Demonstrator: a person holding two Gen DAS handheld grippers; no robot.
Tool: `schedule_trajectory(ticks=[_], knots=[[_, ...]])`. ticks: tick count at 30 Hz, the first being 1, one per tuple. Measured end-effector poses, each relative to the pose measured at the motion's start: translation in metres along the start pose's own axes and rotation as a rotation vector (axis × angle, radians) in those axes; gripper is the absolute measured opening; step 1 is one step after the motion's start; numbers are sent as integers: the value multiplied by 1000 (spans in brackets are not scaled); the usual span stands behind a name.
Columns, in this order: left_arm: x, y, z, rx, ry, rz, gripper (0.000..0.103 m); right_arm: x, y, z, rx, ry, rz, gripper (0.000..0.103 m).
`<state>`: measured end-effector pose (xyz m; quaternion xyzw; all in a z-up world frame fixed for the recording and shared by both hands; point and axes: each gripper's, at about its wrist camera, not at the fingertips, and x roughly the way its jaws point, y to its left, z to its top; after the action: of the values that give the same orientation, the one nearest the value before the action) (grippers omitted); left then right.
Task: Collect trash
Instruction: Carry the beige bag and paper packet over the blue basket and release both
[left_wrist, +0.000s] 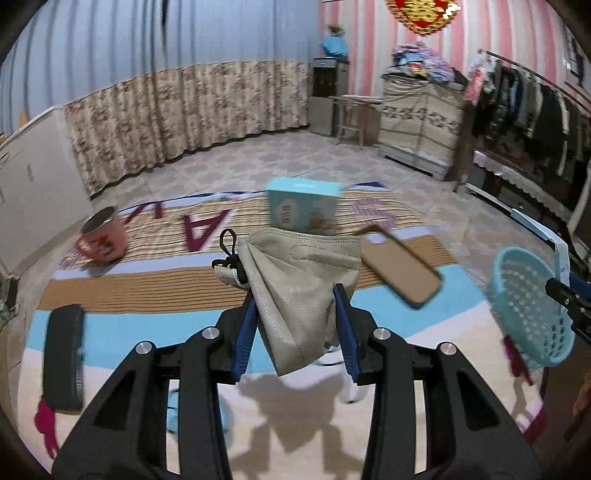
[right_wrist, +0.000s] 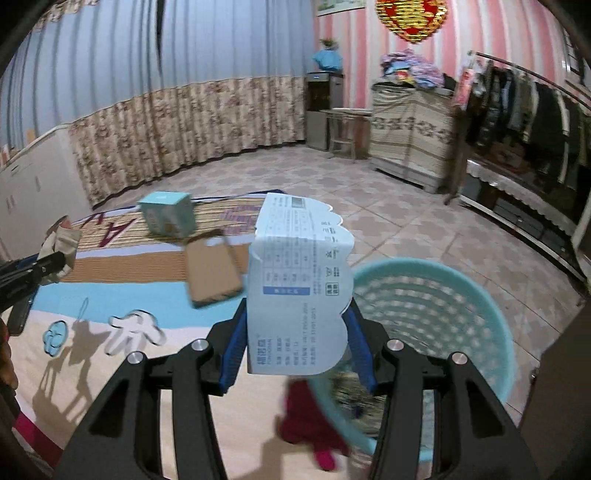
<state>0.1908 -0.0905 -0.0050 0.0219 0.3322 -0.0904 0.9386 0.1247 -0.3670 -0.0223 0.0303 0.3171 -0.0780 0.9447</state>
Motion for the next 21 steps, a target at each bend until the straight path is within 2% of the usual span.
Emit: schedule_trajectory(ticks=[4,12,21], knots=[[1,-47,-3,38,-15,-65,39,-8,-37,-4,24,-3,-49,50],[17,-152,-12,178,-10,-208,39,-15,-105,-13,83,6,-129,50],[33,-237,-17,271,-11,-323,39,-5,-147,-25,122,33,-167,50]])
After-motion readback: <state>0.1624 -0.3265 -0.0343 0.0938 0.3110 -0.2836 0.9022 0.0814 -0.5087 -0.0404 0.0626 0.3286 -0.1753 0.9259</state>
